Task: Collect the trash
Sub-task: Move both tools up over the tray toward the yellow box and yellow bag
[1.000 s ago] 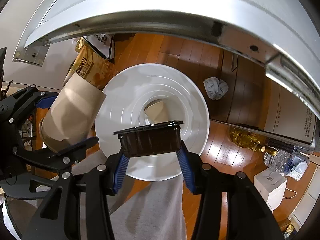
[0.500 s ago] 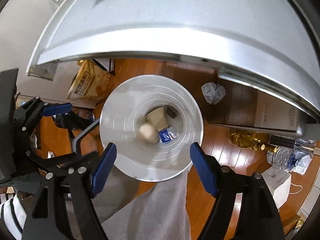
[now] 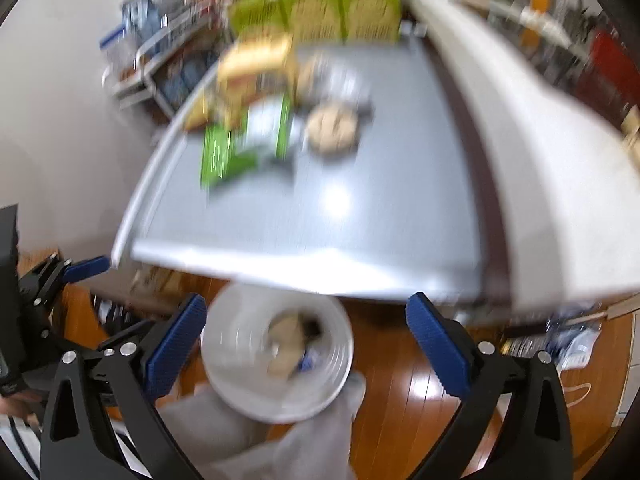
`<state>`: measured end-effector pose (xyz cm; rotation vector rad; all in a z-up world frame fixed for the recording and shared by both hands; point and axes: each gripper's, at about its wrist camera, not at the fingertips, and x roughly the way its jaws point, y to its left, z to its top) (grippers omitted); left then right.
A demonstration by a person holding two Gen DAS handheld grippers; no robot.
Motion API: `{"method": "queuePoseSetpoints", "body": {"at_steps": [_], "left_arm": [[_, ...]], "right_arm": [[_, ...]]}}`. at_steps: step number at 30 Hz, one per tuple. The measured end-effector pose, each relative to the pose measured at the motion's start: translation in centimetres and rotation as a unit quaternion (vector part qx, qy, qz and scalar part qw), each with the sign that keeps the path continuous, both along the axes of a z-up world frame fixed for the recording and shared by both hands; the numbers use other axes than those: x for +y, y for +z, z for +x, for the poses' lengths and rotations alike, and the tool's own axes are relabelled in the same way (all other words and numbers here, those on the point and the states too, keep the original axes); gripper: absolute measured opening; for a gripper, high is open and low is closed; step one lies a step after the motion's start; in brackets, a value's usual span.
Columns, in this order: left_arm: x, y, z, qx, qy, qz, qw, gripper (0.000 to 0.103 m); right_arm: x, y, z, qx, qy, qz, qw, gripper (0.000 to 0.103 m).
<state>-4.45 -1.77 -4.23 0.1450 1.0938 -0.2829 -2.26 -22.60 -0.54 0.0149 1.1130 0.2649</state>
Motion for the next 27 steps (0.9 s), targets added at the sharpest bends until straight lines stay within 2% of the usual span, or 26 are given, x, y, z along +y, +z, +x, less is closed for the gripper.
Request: {"method": "queuePoseSetpoints", "body": {"at_steps": [3,5,8,12,18,23,27], "left_arm": [[1.0,2.3,2.0,-0.03,0.039,-0.02,0.9986,0.101],[2.3,2.7,4.3,-0.011,0.078,-0.058,0.9952,0.101],[3.9,2.1,6.3,0.023,0.119,-0.113,0.9861,0.101],[4.7,1.5,7.1,0.034,0.153,-0.135,0.9784,0.101],[5.3,2.4,8.1,0.008,0.151,-0.108,0.9826,0.101],[5.7,3.3,9.8,-0.019,0.147,-0.072,0.9864,0.101],[6.8,3.5,10.8,-0.027,0.151,-0.072,0.9856,0.101]], "right_arm": [[0.1,1.5,1.6,-0.033,-0.01,-0.017,0.999,0.098],[0.0,2.0,3.2,-0.038,-0.014,-0.019,0.999,0.098],[0.3,2.5,5.9,-0.037,-0.004,0.011,0.999,0.098],[2.1,2.9,8.3,-0.04,0.018,0.008,0.999,0.098],[6.6,2.6,13.9,-0.028,0.043,-0.002,0.999,0.098],[10.1,0.8,18.4,-0.003,0.037,-0.014,0.999,0.098],[11.7,-0.9,21.0,0.013,0.031,-0.027,0.999,0.098]]}}
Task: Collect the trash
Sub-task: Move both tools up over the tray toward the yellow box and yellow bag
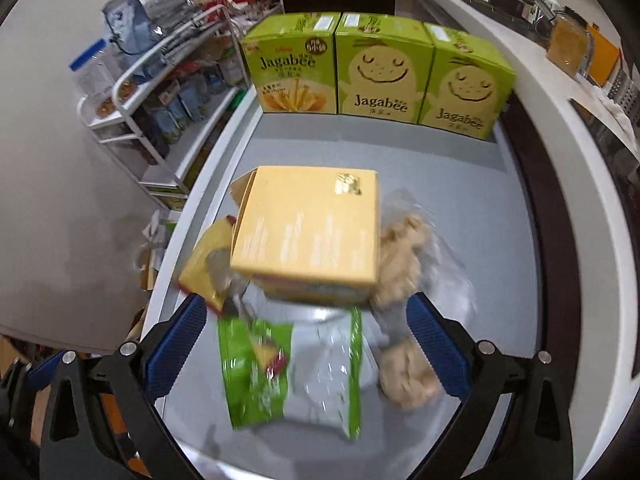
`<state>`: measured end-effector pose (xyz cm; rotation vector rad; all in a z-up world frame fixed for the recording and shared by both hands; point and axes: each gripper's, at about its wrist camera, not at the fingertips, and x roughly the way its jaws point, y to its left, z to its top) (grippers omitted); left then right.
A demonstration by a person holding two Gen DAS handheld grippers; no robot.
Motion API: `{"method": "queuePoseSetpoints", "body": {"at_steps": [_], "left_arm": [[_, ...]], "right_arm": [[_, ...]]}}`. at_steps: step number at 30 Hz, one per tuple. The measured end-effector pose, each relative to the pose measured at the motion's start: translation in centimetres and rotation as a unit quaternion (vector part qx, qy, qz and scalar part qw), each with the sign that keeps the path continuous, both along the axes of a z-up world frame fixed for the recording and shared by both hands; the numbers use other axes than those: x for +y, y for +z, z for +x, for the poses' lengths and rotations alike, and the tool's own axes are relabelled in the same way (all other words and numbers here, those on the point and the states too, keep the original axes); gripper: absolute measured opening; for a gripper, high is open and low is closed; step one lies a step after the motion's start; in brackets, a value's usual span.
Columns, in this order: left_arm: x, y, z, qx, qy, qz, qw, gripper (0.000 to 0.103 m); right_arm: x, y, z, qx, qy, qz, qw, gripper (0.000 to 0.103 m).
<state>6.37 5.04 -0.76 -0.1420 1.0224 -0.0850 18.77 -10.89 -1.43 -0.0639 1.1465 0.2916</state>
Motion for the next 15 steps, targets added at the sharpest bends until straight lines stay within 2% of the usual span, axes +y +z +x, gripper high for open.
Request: {"method": "queuePoseSetpoints", "body": {"at_steps": [5,7,8,13,15], "left_arm": [[0.9,-0.4,1.2,-0.001,0.0,0.011,0.9999,0.101],[1.1,-0.5,1.7,-0.001,-0.002,0.011,0.9999,0.101],[1.1,-0.6,2.0,-0.001,-0.005,0.012,0.9999,0.101],[0.4,-1.3,4.8,-0.003,-0.045,0.014,0.9989,0.101],[0.0,-2.0,6.5,0.007,-0.065,-0.006,0.9979,0.101]], "right_arm": [[1.5,-1.6,2.6,0.019,-0.012,0.001,1.0,0.098],[1.6,-2.1,3.4,0.026,-0.014,0.005,1.0,0.089],[1.5,-2.2,3.5,0.029,-0.011,0.009,0.999,0.089],[-0.9,-2.1,3.4,0.03,-0.023,0.01,0.999,0.088],[-3.0,-2.0,2.9,0.035,-0.043,0.016,0.998,0.088]]}}
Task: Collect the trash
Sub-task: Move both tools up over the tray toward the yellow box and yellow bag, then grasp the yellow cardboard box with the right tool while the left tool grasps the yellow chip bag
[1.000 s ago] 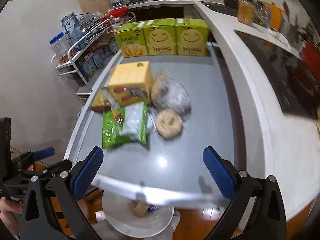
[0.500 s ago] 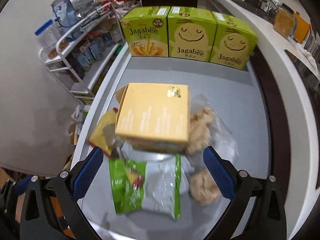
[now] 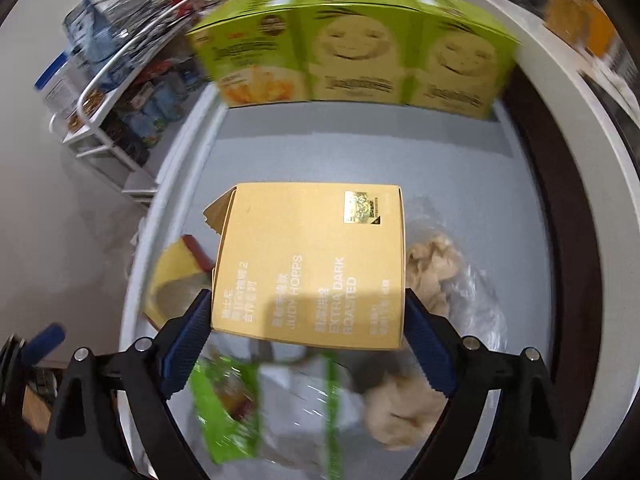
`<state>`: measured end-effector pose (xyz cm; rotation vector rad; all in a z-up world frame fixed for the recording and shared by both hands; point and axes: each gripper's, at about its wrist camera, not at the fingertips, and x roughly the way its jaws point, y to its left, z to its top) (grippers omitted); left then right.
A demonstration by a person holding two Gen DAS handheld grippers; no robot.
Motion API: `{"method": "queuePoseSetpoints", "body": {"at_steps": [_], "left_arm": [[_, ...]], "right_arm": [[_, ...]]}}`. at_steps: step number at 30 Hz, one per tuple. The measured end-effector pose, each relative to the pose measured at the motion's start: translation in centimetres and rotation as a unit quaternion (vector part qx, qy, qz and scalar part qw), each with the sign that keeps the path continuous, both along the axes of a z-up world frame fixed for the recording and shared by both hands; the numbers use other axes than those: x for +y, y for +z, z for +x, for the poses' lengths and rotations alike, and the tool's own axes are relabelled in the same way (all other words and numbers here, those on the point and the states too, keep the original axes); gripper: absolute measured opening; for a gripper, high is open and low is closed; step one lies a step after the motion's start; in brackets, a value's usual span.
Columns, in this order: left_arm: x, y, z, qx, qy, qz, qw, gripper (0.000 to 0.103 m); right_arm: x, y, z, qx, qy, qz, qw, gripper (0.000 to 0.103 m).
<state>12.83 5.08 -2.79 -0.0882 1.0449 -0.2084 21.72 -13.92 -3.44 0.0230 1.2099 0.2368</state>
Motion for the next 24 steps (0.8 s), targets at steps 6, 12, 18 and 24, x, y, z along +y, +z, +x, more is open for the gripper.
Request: {"method": "queuePoseSetpoints", "body": {"at_steps": [6,12,18,24], "left_arm": [[-0.8,-2.3,4.8,0.033,-0.019,-0.026,0.9989,0.101],[-2.3,-4.0,6.9,0.054,-0.054,-0.011,0.997,0.101],[-4.9,-3.5,6.1,0.044,-0.113,-0.01,0.9926,0.101],[-4.1,-3.6,6.0,0.049,-0.097,-0.027,0.9937,0.101]], "right_arm": [[-4.5,0.0,-1.5,-0.001,-0.023,-0.003,1.0,0.089],[-5.5,-0.1,-1.6,0.004,-0.023,0.03,0.999,0.091],[-5.0,0.4,-2.0,-0.004,-0.011,0.037,0.999,0.092],[-5.4,0.1,-1.3,0.003,-0.023,0.042,0.999,0.094]]}}
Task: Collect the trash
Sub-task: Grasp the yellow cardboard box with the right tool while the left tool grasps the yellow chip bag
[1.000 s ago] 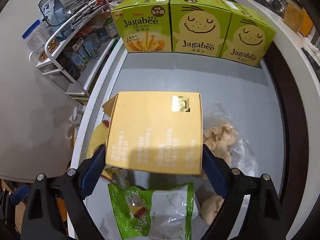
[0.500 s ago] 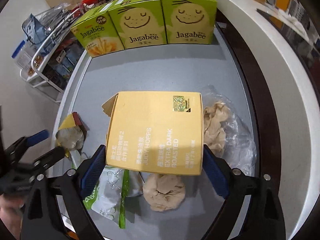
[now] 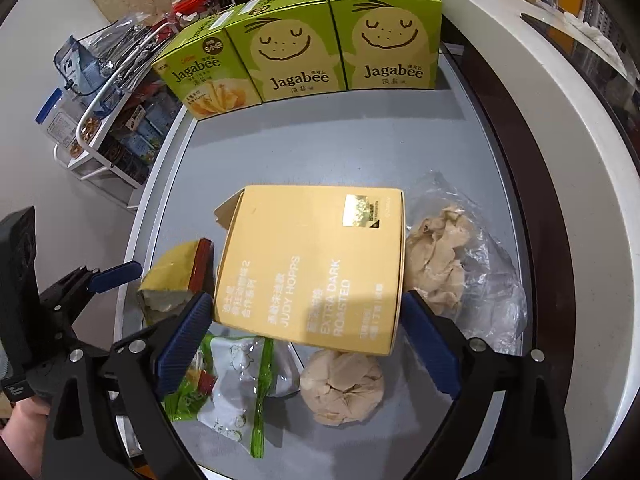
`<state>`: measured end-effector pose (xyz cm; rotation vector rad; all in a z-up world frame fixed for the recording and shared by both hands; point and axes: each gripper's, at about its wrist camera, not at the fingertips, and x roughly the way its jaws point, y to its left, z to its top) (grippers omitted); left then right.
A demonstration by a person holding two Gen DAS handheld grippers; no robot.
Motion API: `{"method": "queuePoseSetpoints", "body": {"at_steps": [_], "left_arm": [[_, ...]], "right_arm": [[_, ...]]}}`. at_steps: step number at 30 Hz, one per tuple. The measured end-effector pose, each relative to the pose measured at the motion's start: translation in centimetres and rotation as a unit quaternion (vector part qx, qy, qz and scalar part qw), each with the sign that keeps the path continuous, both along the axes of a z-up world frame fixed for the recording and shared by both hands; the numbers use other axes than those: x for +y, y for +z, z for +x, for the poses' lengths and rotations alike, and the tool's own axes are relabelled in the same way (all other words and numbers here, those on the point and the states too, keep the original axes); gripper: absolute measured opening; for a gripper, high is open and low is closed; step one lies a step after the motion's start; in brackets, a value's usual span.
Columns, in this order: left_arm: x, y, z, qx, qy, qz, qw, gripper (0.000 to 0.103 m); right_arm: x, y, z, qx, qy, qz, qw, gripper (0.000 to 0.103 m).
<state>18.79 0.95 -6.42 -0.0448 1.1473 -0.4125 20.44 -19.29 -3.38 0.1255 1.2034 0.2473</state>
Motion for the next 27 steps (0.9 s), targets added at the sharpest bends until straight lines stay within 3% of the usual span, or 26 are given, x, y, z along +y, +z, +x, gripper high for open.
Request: {"method": "queuePoseSetpoints", "body": {"at_steps": [3,6,10,14,16,18,21,27], "left_arm": [[0.2,-0.3,0.4,-0.002,0.009,0.022,0.9997,0.101],[-0.1,-0.7,1.2,0.001,-0.012,0.037,0.9993,0.101],[-1.8,-2.1,1.2,-0.004,-0.055,0.101,0.9933,0.101],[-1.6,-2.5,1.2,-0.012,-0.054,0.092,0.9942,0.1],[-1.2,-2.4,1.0,-0.018,-0.049,0.088,0.9948,0.092],[-1.0,-2.1,1.1,-0.018,-0.047,0.082,0.9953,0.07],[-0.6,-1.8,1.3,-0.008,-0.04,0.068,0.9969,0.063],[-0.4,-0.5,0.8,-0.018,-0.022,0.054,0.9982,0.062]], "right_arm": [[0.4,-0.3,0.4,0.005,-0.001,-0.007,1.0,0.097],[0.9,-0.7,0.6,0.011,0.0,-0.005,1.0,0.098],[1.1,-1.7,1.1,0.03,-0.007,-0.006,1.0,0.098],[1.0,-2.1,1.3,0.034,-0.008,-0.003,0.999,0.095],[0.8,-2.0,1.2,0.03,-0.009,0.001,1.0,0.094],[0.5,-1.9,1.2,0.028,-0.013,0.003,1.0,0.094],[0.1,-1.7,1.0,0.025,-0.016,0.012,0.999,0.094],[-0.2,-1.1,0.8,0.018,-0.018,0.019,1.0,0.093]]}}
